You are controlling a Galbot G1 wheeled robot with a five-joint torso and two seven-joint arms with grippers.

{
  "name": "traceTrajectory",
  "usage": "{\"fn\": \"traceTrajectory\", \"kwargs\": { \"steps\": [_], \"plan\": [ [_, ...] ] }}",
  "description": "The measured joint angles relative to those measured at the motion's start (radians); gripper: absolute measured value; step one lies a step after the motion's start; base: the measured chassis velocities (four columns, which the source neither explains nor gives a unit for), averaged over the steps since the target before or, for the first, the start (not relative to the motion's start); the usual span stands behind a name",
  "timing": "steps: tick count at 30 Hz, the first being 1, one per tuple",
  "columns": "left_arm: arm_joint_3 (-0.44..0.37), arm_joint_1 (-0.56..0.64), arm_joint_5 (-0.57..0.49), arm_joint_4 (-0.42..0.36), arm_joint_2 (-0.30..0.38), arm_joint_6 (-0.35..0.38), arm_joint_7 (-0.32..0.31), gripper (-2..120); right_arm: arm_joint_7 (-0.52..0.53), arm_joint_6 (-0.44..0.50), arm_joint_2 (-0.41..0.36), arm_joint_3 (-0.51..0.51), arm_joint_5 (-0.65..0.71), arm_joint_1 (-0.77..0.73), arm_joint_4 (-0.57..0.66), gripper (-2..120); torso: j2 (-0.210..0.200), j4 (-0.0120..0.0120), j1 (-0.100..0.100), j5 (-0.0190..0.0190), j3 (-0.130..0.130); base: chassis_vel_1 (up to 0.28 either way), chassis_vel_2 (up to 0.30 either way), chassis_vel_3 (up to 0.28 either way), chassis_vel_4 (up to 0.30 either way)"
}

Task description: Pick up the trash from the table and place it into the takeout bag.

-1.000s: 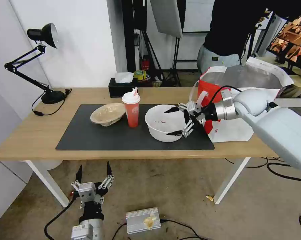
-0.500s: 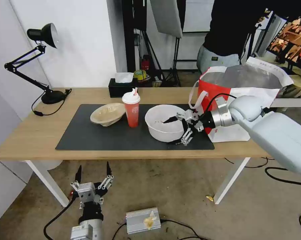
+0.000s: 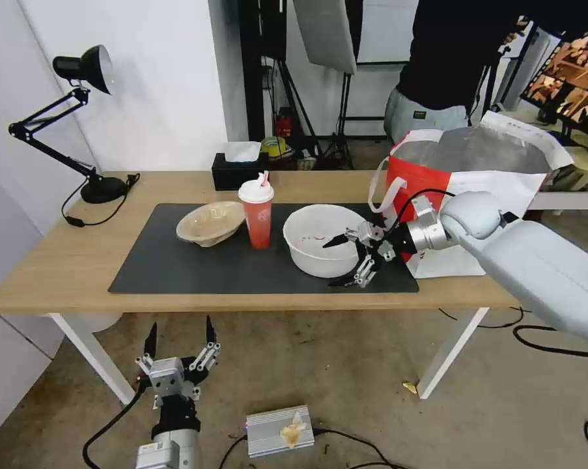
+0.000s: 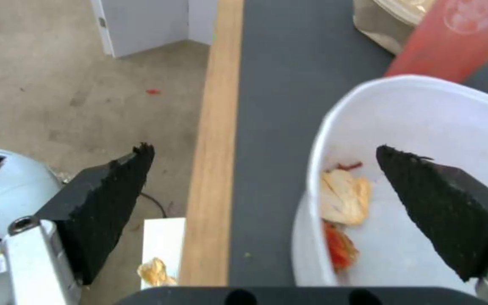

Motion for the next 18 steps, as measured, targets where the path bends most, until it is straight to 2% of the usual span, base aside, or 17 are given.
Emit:
{"fn": "traceTrajectory", "kwargs": {
  "steps": [18],
  "plan": [
    [-0.002, -0.003, -0.003, 0.002, 0.006, -0.001, 0.0, 100, -0.003, 0.018, 0.043, -0.009, -0.046, 0.017, -0.116, 100, 0.0, 0.0, 0.0, 0.0, 0.0, 0.0, 0.0, 0.0, 0.0]
  ]
}}
